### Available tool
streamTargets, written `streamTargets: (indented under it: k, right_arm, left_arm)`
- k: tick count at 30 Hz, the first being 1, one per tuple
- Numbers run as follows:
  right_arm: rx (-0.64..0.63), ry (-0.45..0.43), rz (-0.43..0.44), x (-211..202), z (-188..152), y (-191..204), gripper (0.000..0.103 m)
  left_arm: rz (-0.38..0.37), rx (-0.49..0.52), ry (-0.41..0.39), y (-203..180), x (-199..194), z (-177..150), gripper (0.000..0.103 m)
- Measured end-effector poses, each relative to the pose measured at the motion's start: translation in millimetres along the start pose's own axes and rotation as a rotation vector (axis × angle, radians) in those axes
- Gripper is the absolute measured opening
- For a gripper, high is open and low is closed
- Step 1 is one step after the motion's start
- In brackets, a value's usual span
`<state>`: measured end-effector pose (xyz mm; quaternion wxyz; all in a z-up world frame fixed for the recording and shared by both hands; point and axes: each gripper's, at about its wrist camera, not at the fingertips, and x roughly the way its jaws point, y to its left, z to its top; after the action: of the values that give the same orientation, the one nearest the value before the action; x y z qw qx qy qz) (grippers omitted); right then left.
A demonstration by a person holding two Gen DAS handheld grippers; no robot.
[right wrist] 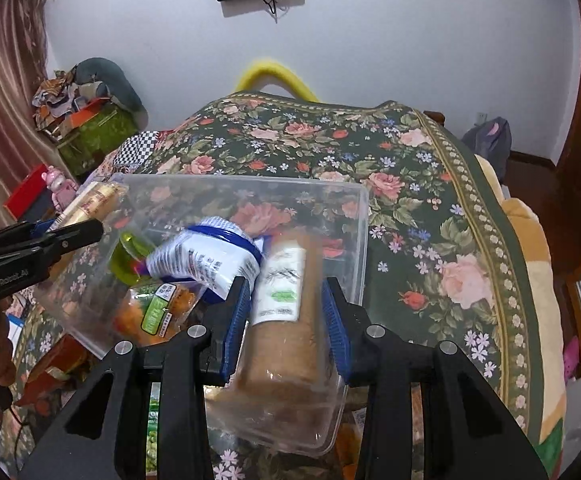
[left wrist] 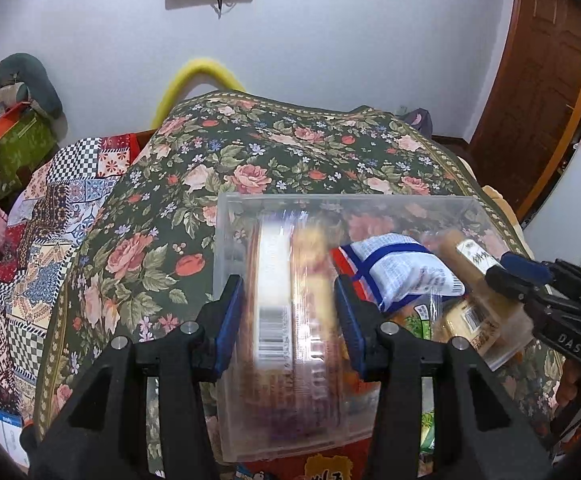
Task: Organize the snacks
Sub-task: 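Carry both biscuit rolls into the clear box and open both tools, then lift the red chip bag in the left tool while the right lifts the green-strip bag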
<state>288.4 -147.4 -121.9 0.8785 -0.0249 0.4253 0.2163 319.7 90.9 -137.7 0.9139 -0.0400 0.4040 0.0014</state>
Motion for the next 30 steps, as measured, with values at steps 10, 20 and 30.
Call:
streamTargets:
  k: [10,20,30]
  right_arm:
    - [-0.044,-0.035,0.023,-37,-6,5,0.035]
    - [-0.071,-0.043,0.079,-74,-34,25,0.037]
    - [-0.052,-0.006,0.141,-76,-63,50,0.055]
  left_arm:
    - [-0.011,0.061,-0.032,-16,-50,-20,0.060]
    - [-0.048,0.079,-0.017,-28,-94,-68,0.064]
    - [-0.058,0.067,0.055,-28,-87,-118,0.064]
